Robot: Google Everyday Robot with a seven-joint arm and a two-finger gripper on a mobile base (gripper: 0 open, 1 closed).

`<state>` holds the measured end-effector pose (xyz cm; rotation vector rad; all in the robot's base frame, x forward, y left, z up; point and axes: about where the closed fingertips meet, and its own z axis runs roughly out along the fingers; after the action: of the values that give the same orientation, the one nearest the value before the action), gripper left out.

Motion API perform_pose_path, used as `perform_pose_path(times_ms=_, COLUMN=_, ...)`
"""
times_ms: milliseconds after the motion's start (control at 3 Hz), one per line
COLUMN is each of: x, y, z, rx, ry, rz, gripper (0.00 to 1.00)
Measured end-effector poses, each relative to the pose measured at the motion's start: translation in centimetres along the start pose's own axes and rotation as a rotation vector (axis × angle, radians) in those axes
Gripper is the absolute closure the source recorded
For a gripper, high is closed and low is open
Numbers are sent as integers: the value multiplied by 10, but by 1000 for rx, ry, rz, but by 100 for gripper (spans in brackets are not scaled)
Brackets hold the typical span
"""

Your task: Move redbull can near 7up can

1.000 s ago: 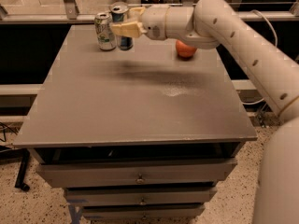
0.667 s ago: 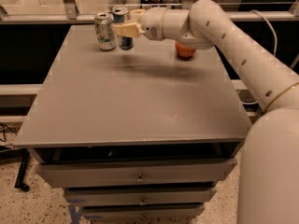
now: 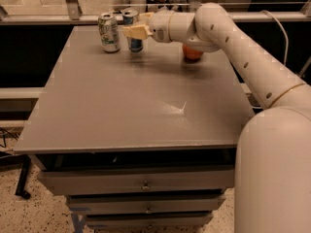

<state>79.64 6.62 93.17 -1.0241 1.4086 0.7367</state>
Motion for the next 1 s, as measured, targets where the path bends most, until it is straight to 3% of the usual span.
perform_pose_path(times_ms=333, x=7, y=-6, z=9, rx=1, ry=0, rz=18, gripper=100)
perform_pose_path(times_ms=667, x=13, y=-8, z=19, rx=-5, ry=2, rz=47, gripper=84)
perform_pose_path(times_ms=1000, x=16, y=-7, z=29, rx=-11, ry=8, rz=72, gripper=59)
